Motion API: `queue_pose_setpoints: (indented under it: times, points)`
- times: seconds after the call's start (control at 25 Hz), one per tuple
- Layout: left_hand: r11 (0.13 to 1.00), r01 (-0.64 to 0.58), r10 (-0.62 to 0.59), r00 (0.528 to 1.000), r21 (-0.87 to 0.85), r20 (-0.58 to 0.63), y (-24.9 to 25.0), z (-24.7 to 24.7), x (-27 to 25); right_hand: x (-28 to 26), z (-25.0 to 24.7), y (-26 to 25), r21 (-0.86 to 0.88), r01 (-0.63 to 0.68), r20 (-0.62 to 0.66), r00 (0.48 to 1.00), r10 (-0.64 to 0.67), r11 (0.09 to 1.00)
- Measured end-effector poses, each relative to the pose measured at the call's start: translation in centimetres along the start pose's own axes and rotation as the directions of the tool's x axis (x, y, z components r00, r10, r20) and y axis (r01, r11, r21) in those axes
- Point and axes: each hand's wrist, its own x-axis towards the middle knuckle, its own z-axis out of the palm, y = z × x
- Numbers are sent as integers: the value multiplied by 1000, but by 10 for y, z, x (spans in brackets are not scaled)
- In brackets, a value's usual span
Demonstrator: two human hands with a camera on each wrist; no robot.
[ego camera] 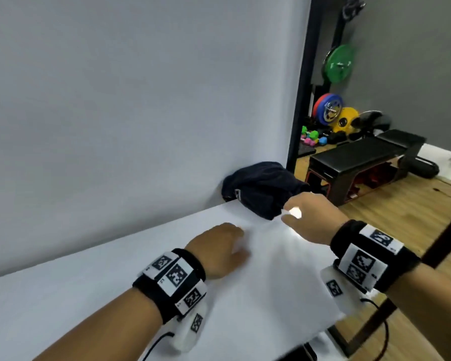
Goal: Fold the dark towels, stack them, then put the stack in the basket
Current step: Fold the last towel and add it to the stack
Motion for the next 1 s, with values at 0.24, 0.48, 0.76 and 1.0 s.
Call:
queue_pose_setpoints:
  times: [0.24, 0.48, 0.76, 1.0]
  points:
    - [991, 105, -110, 992, 87, 54, 2, 7, 23, 68, 2, 28, 95, -8, -69, 997, 15, 995]
    - [984, 158, -160, 987, 80, 11, 10, 11, 21, 90, 11, 20, -23, 108, 125, 987, -104, 994]
    - [955, 196, -233, 960, -223, -156, 10, 18, 15, 32, 23, -30, -61, 459, 312, 852, -420, 886]
    - [917, 294, -369, 882, -269, -295, -21, 4, -44, 14, 20, -49, 171, 520, 343, 765, -545, 837]
